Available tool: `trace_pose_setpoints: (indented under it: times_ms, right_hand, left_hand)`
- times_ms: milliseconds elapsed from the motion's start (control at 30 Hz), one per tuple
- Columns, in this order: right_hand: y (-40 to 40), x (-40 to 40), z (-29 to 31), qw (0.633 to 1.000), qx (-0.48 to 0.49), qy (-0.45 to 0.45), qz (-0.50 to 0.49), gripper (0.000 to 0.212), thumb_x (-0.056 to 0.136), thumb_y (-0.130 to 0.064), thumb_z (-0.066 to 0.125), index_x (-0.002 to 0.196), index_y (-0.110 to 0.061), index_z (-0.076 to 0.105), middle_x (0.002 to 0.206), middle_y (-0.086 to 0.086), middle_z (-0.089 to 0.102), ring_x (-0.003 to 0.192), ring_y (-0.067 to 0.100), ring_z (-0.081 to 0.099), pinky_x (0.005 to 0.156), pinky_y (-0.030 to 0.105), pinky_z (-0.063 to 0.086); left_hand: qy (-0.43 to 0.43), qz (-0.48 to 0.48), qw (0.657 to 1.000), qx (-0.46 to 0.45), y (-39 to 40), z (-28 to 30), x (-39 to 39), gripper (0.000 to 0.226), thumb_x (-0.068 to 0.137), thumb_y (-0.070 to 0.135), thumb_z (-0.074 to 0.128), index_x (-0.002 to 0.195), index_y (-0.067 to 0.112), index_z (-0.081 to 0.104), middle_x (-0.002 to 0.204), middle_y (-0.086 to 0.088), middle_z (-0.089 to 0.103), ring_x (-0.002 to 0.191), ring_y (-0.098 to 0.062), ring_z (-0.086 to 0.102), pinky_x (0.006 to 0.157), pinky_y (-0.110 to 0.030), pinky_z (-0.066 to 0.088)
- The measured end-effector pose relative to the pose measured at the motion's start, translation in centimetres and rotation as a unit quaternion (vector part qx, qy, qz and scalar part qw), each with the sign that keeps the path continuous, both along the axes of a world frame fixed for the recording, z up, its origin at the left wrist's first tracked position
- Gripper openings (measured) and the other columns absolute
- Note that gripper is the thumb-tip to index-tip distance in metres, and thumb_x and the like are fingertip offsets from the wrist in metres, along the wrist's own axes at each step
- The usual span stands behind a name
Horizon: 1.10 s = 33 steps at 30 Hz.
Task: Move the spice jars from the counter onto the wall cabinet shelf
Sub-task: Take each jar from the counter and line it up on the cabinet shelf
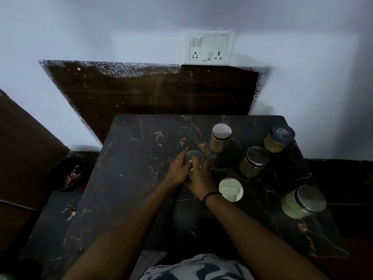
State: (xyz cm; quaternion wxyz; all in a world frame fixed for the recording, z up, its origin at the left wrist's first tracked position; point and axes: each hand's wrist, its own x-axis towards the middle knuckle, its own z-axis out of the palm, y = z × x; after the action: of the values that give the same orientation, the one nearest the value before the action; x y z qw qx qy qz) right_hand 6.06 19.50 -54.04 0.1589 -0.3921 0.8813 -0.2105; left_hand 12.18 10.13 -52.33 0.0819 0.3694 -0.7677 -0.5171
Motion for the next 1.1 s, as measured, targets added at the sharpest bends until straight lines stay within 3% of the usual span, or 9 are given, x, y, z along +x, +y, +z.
trace_pose_setpoints:
  times_ms: [267, 367, 467, 567, 667, 733, 867, 967, 1100]
  right_hand:
    - [-1.3, -1.1, -0.9, 0.998, -0.037, 0.019, -0.048, 0.071, 0.084, -0.038, 0.068, 0.139, -0.032, 0.023, 0.141, 0.019, 0.031, 0.122, 0.038, 0.048, 0.097, 0.05, 0.05]
    - [-1.6, -1.6, -0.4, 0.993, -0.1, 0.05, -0.034, 0.074, 0.079, -0.035, 0.075, 0.138, -0.032, 0.031, 0.139, 0.016, 0.03, 0.117, 0.031, 0.05, 0.09, 0.041, 0.055]
    - [-2.1, -2.9, 0.8, 0.982, -0.185, 0.006, -0.024, 0.076, 0.074, -0.035, 0.079, 0.136, -0.03, 0.035, 0.135, 0.014, 0.031, 0.116, 0.027, 0.05, 0.089, 0.033, 0.055]
    - [-2.2, -4.8, 2.3, 0.961, -0.266, -0.067, 0.028, 0.083, 0.071, -0.023, 0.081, 0.139, -0.023, 0.034, 0.139, 0.011, 0.035, 0.124, 0.022, 0.047, 0.1, 0.03, 0.049]
    - [-2.4, -6.0, 4.2, 0.941, -0.309, -0.13, 0.048, 0.082, 0.076, -0.012, 0.071, 0.144, -0.018, 0.027, 0.141, 0.01, 0.041, 0.125, 0.013, 0.045, 0.102, 0.019, 0.042]
    - [-2.6, -6.3, 5.1, 0.93, -0.329, -0.16, 0.042, 0.077, 0.078, -0.011, 0.059, 0.146, -0.019, 0.025, 0.132, 0.005, 0.05, 0.118, 0.015, 0.052, 0.099, 0.026, 0.047]
    - [-3.2, -6.5, 5.7, 0.907, -0.363, -0.212, 0.011, 0.065, 0.087, -0.006, 0.049, 0.145, -0.024, 0.028, 0.12, -0.017, 0.047, 0.107, -0.001, 0.054, 0.089, 0.019, 0.048]
    - [-4.0, -6.3, 5.7, 0.888, -0.374, -0.268, -0.002, 0.057, 0.093, 0.004, 0.046, 0.144, -0.02, 0.035, 0.122, -0.012, 0.05, 0.106, -0.005, 0.057, 0.086, 0.018, 0.052]
    - [-4.7, -5.7, 5.5, 0.844, -0.407, -0.347, -0.034, 0.053, 0.09, -0.014, 0.04, 0.143, -0.02, 0.04, 0.131, 0.005, 0.055, 0.116, 0.013, 0.06, 0.091, 0.03, 0.054]
  left_hand:
    - [0.047, 0.019, 0.999, 0.01, 0.3, 0.2, -0.7, 0.033, 0.105, 0.018, 0.042, 0.133, 0.006, 0.055, 0.122, -0.015, 0.064, 0.109, -0.026, 0.063, 0.096, -0.046, 0.053]
    - [0.097, 0.058, 0.994, 0.013, -0.1, 0.5, -0.6, 0.033, 0.107, 0.016, 0.037, 0.11, -0.002, 0.064, 0.097, -0.019, 0.068, 0.083, -0.024, 0.065, 0.076, -0.042, 0.055]
    - [0.112, 0.115, 0.987, 0.011, -1.2, 1.3, -0.9, 0.034, 0.108, 0.021, 0.034, 0.097, 0.002, 0.061, 0.092, -0.014, 0.064, 0.08, -0.02, 0.059, 0.072, -0.035, 0.051]
    - [0.137, 0.163, 0.977, 0.013, -3.0, 2.1, -1.2, 0.024, 0.106, 0.024, 0.041, 0.091, 0.01, 0.055, 0.09, -0.006, 0.057, 0.079, -0.013, 0.055, 0.071, -0.028, 0.048]
    - [0.179, 0.152, 0.971, 0.051, -4.2, 2.9, -1.2, 0.018, 0.103, 0.025, 0.046, 0.096, 0.011, 0.056, 0.095, -0.005, 0.062, 0.079, -0.008, 0.063, 0.067, -0.023, 0.053]
    - [0.219, 0.111, 0.966, 0.081, -4.4, 3.5, -1.4, 0.023, 0.102, 0.026, 0.043, 0.105, 0.01, 0.059, 0.102, -0.007, 0.065, 0.08, -0.002, 0.067, 0.065, -0.015, 0.053]
    - [0.245, 0.055, 0.956, 0.148, -4.2, 4.7, -1.8, 0.039, 0.096, 0.04, 0.046, 0.11, 0.007, 0.061, 0.106, -0.014, 0.066, 0.083, -0.014, 0.068, 0.066, -0.022, 0.056]
    - [0.241, 0.059, 0.952, 0.18, -4.2, 4.9, -2.0, 0.026, 0.101, 0.032, 0.049, 0.113, 0.009, 0.051, 0.1, -0.009, 0.062, 0.078, -0.013, 0.065, 0.063, -0.024, 0.056]
    - [0.252, 0.084, 0.942, 0.206, -4.5, 5.0, -2.2, 0.027, 0.099, 0.026, 0.054, 0.116, 0.01, 0.041, 0.102, -0.01, 0.06, 0.078, -0.015, 0.065, 0.059, -0.023, 0.056]
